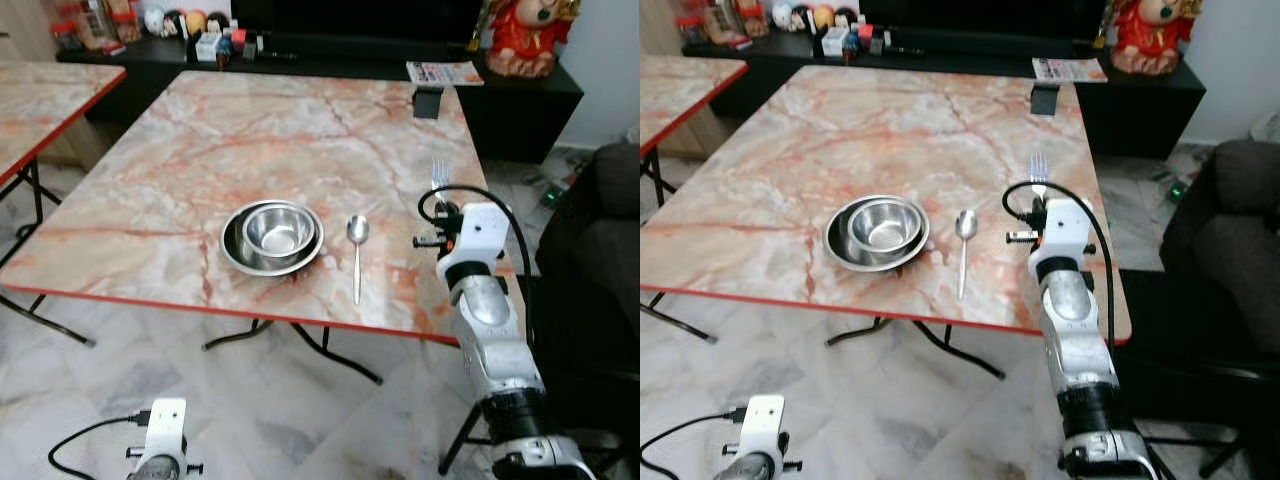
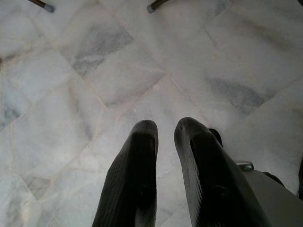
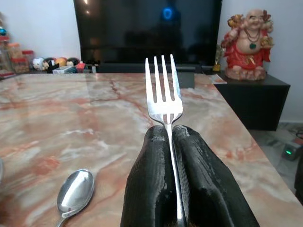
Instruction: Setting the table
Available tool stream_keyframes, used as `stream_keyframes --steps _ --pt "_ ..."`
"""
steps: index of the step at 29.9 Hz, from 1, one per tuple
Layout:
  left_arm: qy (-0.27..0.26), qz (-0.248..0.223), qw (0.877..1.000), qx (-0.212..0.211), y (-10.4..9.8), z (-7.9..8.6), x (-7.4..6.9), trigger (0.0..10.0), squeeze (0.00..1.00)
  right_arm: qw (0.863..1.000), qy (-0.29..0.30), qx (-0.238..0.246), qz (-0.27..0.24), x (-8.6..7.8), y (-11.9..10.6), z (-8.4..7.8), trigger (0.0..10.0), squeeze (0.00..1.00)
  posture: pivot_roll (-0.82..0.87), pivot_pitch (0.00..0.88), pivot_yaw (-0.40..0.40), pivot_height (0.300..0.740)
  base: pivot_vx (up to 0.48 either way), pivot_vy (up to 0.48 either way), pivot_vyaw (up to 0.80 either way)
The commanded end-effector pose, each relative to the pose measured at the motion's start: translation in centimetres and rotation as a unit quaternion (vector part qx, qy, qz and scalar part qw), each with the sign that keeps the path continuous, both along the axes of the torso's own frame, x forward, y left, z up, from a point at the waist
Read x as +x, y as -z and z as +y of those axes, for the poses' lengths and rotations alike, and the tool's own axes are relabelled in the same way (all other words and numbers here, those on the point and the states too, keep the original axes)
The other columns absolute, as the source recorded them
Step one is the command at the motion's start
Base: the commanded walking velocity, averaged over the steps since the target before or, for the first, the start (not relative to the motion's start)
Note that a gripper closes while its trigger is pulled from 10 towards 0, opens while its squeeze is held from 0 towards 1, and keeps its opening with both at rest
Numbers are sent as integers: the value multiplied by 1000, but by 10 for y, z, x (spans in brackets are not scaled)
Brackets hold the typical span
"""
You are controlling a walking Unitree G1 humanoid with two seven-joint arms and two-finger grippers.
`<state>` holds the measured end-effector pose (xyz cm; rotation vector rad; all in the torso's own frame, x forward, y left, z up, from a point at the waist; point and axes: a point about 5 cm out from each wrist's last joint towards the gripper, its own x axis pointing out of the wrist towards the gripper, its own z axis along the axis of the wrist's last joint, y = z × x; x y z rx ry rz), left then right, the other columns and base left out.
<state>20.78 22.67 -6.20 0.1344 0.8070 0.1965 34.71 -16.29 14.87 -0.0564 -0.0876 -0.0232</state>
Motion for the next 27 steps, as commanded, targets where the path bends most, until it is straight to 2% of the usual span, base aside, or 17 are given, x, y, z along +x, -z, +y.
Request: stream_keyframes --steps 1,10,17,27 --pt "2 6 1000 1 1 2 -2 10000 0 1000 2 3 4 -1 4 1 10000 0 -10 133 -7 740 300 0 0" --pt "5 2 1000 1 0 2 -1 10000 0 1000 -2 5 6 -2 5 3 10000 0 -6 136 -8 740 300 0 0" --pt "3 -1 1000 2 0 2 -1 10000 0 1000 -2 6 6 -2 6 4 10000 0 -7 135 -9 740 0 0 0" --pt "6 3 1000 -2 2 3 -4 10000 0 999 14 5 46 -16 26 6 10000 0 -10 147 0 740 0 0 0"
